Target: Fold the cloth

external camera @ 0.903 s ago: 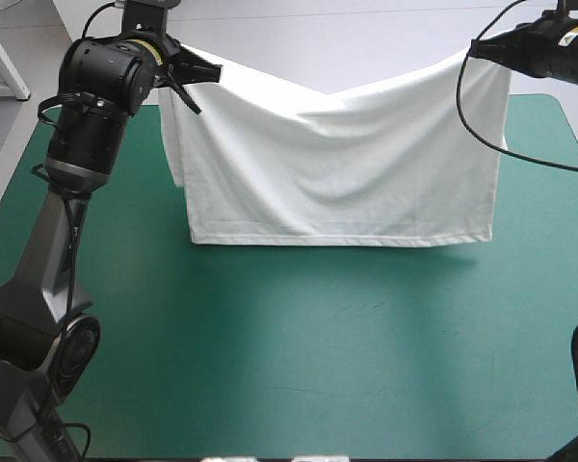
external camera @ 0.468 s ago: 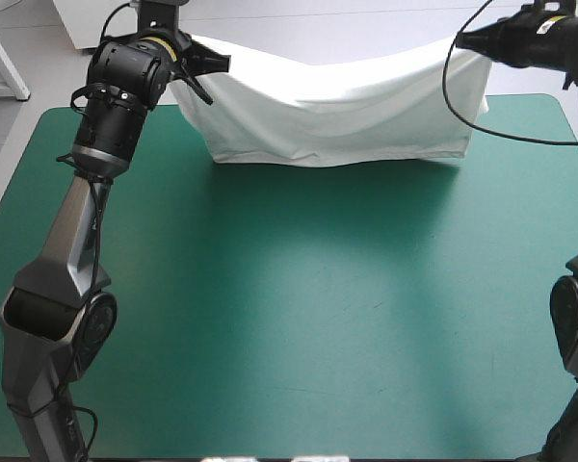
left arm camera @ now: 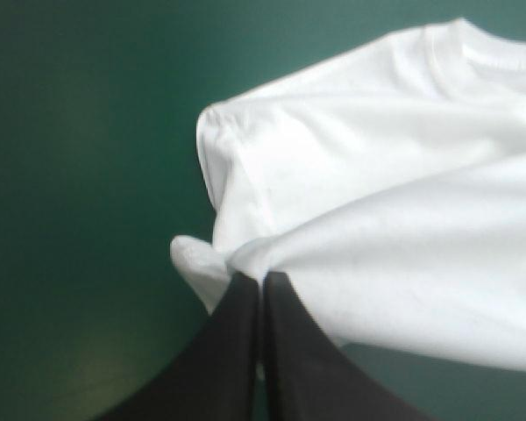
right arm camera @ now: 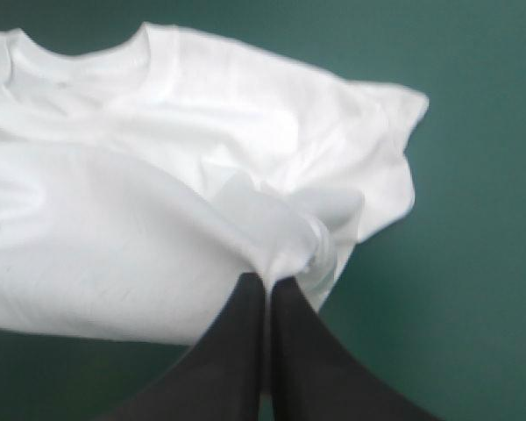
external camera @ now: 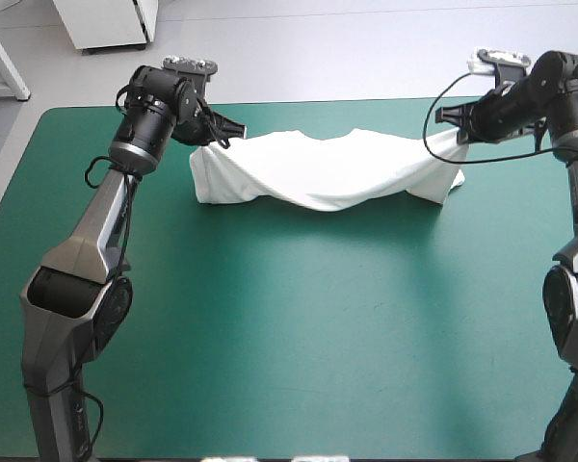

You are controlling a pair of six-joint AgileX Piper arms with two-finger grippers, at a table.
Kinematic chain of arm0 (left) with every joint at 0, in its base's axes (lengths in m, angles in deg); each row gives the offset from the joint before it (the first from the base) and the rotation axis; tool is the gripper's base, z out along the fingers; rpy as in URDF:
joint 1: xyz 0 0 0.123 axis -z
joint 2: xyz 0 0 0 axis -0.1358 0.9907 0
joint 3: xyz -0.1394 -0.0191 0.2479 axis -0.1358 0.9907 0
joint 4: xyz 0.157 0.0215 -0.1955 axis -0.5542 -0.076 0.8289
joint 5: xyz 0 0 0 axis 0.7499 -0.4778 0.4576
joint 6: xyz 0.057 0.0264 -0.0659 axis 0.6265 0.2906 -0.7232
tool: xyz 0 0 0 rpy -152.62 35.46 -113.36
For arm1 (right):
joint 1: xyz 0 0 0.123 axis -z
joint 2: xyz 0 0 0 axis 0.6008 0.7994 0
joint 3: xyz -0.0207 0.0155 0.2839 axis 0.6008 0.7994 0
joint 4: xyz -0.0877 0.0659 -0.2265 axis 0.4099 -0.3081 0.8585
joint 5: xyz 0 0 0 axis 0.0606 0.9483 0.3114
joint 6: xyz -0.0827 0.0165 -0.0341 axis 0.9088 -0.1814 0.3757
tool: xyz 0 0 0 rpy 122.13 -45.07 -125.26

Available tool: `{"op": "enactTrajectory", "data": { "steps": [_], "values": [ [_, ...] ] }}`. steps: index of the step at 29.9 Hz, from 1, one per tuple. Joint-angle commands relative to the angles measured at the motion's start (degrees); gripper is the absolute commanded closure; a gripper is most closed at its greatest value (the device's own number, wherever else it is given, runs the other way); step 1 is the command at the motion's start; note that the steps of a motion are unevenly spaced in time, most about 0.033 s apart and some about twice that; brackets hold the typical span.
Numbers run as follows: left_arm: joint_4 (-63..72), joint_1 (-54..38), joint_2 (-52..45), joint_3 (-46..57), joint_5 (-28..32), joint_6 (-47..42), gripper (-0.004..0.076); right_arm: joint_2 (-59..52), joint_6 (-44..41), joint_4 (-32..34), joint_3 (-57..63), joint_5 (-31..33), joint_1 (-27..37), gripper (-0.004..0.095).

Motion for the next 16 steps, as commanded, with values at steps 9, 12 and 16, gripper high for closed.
{"op": "enactTrajectory", "data": {
  "steps": [9, 12, 16],
  "values": [
    [1.61, 0.15, -19.89, 35.82, 8.31, -0.61, 0.0733, -15.23, 3.81, -0.64, 31.35, -7.32, 0.12, 0.0925],
    [3.93, 0.15, -24.3, 44.94, 10.59, -0.61, 0.0733, -18.78, 4.24, 0.09, 38.95, -8.76, 0.12, 0.0925],
    [5.07, 0.15, -29.38, 54.49, 11.44, -0.61, 0.0733, -23.75, 4.23, 1.27, 48.69, -10.19, 0.12, 0.0925]
  ]
}}
